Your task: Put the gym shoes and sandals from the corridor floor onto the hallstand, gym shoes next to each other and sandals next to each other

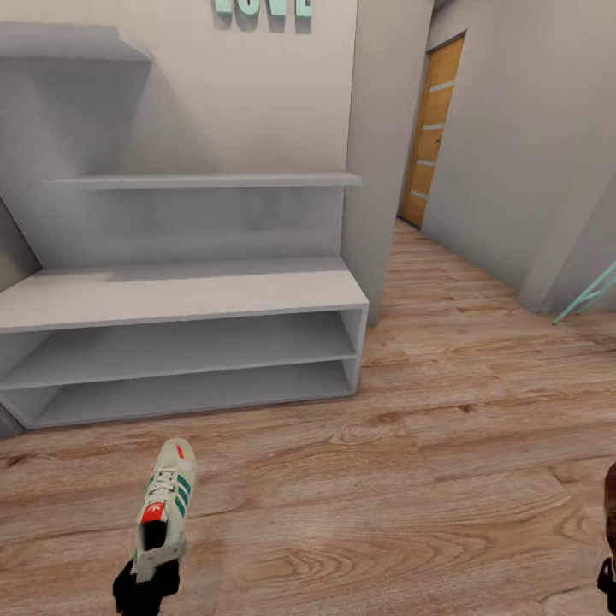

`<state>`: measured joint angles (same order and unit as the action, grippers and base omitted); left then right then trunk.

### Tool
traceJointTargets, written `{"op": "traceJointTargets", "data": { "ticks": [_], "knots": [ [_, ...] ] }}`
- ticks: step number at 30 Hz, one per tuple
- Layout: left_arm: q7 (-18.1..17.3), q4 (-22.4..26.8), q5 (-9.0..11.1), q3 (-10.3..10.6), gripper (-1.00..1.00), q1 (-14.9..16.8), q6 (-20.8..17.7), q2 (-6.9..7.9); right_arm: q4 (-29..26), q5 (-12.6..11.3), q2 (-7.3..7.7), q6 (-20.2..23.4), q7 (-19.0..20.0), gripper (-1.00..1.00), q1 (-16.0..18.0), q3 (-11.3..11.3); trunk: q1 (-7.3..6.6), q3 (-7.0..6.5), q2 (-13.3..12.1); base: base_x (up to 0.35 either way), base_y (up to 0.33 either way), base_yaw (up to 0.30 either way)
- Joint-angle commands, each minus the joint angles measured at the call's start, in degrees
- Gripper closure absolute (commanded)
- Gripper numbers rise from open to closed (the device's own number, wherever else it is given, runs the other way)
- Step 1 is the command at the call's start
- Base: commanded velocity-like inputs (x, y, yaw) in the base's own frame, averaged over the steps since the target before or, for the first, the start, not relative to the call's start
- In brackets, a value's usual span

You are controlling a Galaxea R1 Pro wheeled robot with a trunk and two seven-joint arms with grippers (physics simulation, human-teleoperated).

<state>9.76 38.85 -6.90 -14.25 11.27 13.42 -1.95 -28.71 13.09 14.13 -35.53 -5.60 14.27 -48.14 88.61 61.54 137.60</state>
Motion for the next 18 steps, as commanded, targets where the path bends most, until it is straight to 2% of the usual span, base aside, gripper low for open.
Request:
{"op": "traceJointTargets", "data": {
  "ticks": [1, 4, 6, 8, 10, 11, 12, 14, 15, 16, 18],
  "knots": [
    [-1.3, 0.3, -0.9, -0.3, 1.00, 3.7, -6.4, -0.12, -0.1, 0.7, 2.29, 1.7, -0.2, 1.00, 0.1, -2.6, -0.02, 0.05, 0.0, 0.000, 0.000, 0.000],
    [-4.4, 0.2, -1.1, -0.3, 1.00, 7.6, -12.7, -0.12, -0.5, 0.4, 5.55, 6.0, -0.2, 1.00, 0.1, -4.3, -0.02, 0.05, 0.0, 0.000, 0.000, 0.000],
    [-6.3, 0.2, -1.2, -0.3, 1.00, 10.7, -16.5, -0.09, -0.9, 0.3, 8.17, 12.3, -0.1, 1.00, 0.1, -4.9, -0.02, 0.05, 0.0, 0.000, 0.000, 0.000],
    [-7.0, 0.2, -1.2, -0.3, 1.00, 13.0, -18.5, -0.15, -1.8, 0.3, 9.05, 16.8, -0.1, 1.00, 0.1, -5.0, -0.02, 0.05, 0.0, 0.000, 0.000, 0.000],
    [-7.2, 0.2, -1.3, 0.2, 1.00, 14.8, -19.7, -0.20, -3.0, 0.3, 8.99, 18.2, -0.1, 1.00, 0.1, -4.9, -0.02, 0.05, 0.0, 0.000, 0.000, 0.000],
    [-7.2, 0.2, -1.3, 3.8, 1.00, 16.8, -23.1, -0.08, -5.0, 0.3, 8.33, 19.1, -0.1, 1.00, 0.1, -4.8, -0.02, 0.05, 0.0, 0.000, 0.000, 0.000],
    [-7.1, 0.2, -1.3, 4.6, 1.00, 17.1, -23.8, -0.08, -5.3, 0.3, 8.19, 19.2, 0.0, 1.00, 0.1, -4.7, -0.02, 0.05, 0.0, 0.000, 0.000, 0.000],
    [-7.2, 0.2, -1.3, 5.5, 1.00, 17.4, -24.6, 0.01, -5.5, 0.3, 7.68, 19.3, 0.0, 1.00, 0.1, -4.7, -0.02, 0.05, 0.0, 0.000, 0.000, 0.000],
    [-7.2, 0.3, -1.4, 5.7, 1.00, 17.6, -24.8, 0.05, -5.5, 0.3, 6.59, 19.2, 0.0, 1.00, 0.1, -4.6, -0.02, 0.05, 0.0, 0.000, 0.000, 0.000],
    [-7.1, 0.1, -1.2, 5.9, 1.00, 21.8, -26.3, 0.00, -5.3, 0.5, 4.86, 19.1, 0.1, 1.00, 0.1, -3.9, -0.02, 0.05, 0.0, 0.000, 0.000, 0.000],
    [-6.9, 0.1, -1.4, 5.9, 1.00, 23.0, -28.1, 0.02, -5.3, 0.5, 4.70, 19.1, 0.1, 1.00, 0.1, -3.8, -0.02, 0.05, 0.0, 0.000, 0.000, 0.000]
  ]
}}
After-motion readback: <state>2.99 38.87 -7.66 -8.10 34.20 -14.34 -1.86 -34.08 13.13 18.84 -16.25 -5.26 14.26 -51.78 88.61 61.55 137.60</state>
